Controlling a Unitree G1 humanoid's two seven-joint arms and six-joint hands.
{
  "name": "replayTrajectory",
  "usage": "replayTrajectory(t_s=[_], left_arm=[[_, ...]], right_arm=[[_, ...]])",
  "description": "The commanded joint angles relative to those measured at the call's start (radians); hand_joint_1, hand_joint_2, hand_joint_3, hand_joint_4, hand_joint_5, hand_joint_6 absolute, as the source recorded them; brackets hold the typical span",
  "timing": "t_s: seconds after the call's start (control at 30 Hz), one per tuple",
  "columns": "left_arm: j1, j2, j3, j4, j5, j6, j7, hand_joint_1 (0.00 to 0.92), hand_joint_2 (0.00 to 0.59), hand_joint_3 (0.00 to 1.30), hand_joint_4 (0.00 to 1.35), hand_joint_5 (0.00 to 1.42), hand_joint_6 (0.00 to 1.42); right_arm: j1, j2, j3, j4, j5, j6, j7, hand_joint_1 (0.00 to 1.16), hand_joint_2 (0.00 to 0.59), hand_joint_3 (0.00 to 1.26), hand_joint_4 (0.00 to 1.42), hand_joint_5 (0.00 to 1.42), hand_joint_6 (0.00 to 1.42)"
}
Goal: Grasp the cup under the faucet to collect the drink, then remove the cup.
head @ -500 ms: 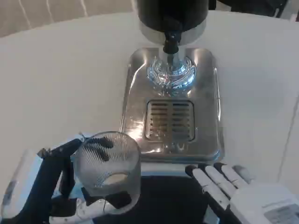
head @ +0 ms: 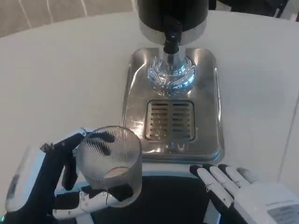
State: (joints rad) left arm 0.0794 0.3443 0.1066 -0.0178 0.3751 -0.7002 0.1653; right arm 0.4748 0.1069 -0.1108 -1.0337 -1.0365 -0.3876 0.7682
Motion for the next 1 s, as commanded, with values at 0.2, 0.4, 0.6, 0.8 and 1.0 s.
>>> replayTrajectory(t_s=[0.2, 0.4, 0.6, 0.8, 1.0], left_arm=[[-0.013, -0.016, 0.004, 0.007, 0.010, -0.007, 0.009, 0.609, 0.002, 0.96, 1.17, 1.39, 1.33], [-0.023, -0.014, 0.001, 0.024, 0.013, -0.005, 0.006, 0.609, 0.000, 0.96, 1.17, 1.39, 1.33], [-0.069, -0.023, -0.015, 0.081, 0.029, 0.001, 0.016, 0.609, 0.000, 0.96, 1.17, 1.39, 1.33], [-0.194, -0.061, -0.031, 0.207, 0.073, 0.021, 0.080, 0.609, 0.000, 0.96, 1.17, 1.39, 1.33], [-0.337, -0.073, -0.064, 0.358, 0.118, 0.014, 0.158, 0.609, 0.000, 0.95, 1.17, 1.39, 1.33]], right_arm=[[-0.040, 0.034, -0.004, -0.014, -0.005, 0.036, 0.016, 0.29, 0.511, 0.00, 0.00, 0.00, 0.00], [-0.036, 0.031, -0.007, -0.014, -0.005, 0.045, 0.014, 0.28, 0.515, 0.00, 0.00, 0.00, 0.00], [-0.037, 0.034, -0.011, -0.014, -0.005, 0.048, 0.012, 0.28, 0.517, 0.00, 0.00, 0.00, 0.00], [-0.038, 0.029, -0.025, -0.014, 0.006, 0.048, 0.021, 0.27, 0.517, 0.00, 0.00, 0.00, 0.00], [-0.053, 0.021, -0.061, -0.014, 0.024, 0.055, 0.039, 0.27, 0.517, 0.00, 0.00, 0.00, 0.00]])
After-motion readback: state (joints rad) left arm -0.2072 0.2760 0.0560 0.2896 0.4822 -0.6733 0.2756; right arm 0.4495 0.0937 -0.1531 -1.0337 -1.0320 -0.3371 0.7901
